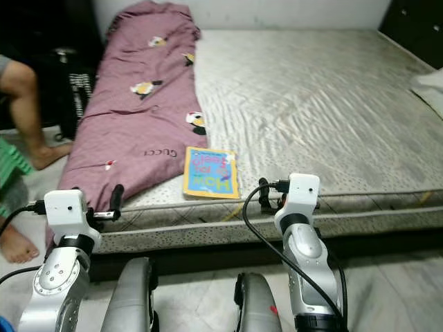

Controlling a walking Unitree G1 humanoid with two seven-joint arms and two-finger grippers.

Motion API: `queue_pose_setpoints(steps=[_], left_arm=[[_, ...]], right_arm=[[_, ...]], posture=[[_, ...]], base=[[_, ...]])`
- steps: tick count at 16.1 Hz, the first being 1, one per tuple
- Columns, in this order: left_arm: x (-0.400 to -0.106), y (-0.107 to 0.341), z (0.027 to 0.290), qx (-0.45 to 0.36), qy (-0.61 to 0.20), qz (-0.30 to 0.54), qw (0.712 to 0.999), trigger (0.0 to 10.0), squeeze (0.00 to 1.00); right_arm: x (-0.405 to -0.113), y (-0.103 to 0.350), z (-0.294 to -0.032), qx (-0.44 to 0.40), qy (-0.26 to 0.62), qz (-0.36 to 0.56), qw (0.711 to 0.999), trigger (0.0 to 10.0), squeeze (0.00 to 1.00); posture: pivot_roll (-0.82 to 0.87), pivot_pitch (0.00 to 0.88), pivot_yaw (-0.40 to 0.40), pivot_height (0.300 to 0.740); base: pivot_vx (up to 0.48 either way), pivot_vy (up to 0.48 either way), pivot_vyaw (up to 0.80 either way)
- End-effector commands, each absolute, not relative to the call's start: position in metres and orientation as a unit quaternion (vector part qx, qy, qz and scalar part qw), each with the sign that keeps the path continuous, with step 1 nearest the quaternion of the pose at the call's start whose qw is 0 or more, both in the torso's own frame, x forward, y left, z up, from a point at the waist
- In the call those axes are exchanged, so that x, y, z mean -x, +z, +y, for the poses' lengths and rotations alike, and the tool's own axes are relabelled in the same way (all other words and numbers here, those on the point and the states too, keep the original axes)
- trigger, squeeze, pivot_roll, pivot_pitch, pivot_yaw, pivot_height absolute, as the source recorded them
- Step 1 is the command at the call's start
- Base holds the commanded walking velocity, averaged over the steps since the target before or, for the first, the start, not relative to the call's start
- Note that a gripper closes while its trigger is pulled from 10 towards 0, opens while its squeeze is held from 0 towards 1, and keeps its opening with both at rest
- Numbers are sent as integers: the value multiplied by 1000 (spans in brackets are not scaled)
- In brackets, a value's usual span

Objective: Clean up the room

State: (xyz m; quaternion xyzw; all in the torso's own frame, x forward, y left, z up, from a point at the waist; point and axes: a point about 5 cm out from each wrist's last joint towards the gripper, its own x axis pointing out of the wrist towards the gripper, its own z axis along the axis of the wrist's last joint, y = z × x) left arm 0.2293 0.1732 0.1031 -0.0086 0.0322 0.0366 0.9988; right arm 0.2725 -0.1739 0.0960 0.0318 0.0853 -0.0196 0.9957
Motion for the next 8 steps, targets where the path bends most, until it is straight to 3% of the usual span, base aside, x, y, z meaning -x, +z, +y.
queue_pose_setpoints(steps=[1,8], left_arm=[[-229,108,172,14,28,23,999,10000,0],[-229,108,173,18,30,25,999,10000,0]], right_arm=[[-274,100,-175,-31,-21,79,996,10000,0],[-274,100,-174,-31,-18,80,996,10000,0]], posture=[[-8,61,-15,594],[-11,65,-15,579]], base=[[0,0,0],[0,0,0]])
